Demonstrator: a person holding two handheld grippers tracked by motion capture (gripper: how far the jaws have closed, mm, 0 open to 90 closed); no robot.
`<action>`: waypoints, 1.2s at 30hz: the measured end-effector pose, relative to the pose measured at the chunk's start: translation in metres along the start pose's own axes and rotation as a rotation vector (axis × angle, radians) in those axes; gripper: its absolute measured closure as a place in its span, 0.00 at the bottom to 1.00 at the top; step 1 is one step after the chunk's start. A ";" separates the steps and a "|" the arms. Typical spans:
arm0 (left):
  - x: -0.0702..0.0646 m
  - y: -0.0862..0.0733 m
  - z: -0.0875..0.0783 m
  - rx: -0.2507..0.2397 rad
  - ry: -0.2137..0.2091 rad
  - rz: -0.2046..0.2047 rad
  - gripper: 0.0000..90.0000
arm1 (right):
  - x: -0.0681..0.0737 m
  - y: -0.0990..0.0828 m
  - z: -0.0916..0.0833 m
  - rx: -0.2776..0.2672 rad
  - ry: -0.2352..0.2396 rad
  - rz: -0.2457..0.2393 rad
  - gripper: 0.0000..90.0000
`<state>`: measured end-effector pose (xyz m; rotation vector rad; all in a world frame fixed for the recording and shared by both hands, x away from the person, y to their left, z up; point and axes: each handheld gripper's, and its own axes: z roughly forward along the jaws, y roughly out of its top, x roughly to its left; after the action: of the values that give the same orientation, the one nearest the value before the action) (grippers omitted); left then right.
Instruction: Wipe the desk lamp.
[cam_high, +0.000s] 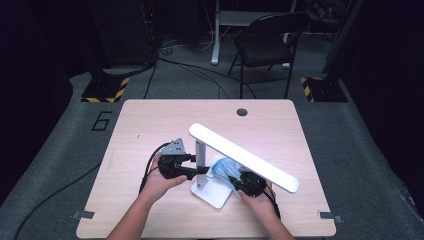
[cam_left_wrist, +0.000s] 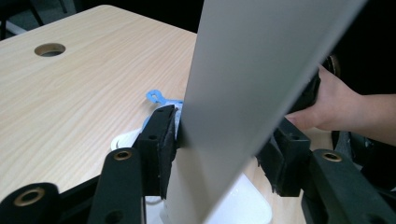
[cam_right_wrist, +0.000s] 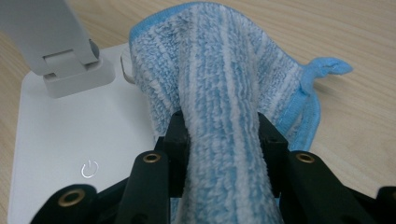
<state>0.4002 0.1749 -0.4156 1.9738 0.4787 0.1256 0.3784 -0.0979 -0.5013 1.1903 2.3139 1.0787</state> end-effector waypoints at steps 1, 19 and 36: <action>0.000 0.000 0.000 0.000 0.000 0.000 0.55 | 0.000 0.000 0.001 -0.016 0.003 -0.002 0.72; -0.010 -0.011 -0.010 -0.002 -0.116 0.021 0.51 | -0.005 0.002 0.005 -0.040 -0.006 -0.002 0.71; -0.021 -0.013 -0.016 0.031 -0.171 0.054 0.54 | -0.005 0.003 0.006 -0.015 0.007 -0.006 0.70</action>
<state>0.3723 0.1855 -0.4175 2.0083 0.3180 -0.0164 0.3864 -0.0975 -0.5036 1.1752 2.3088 1.0977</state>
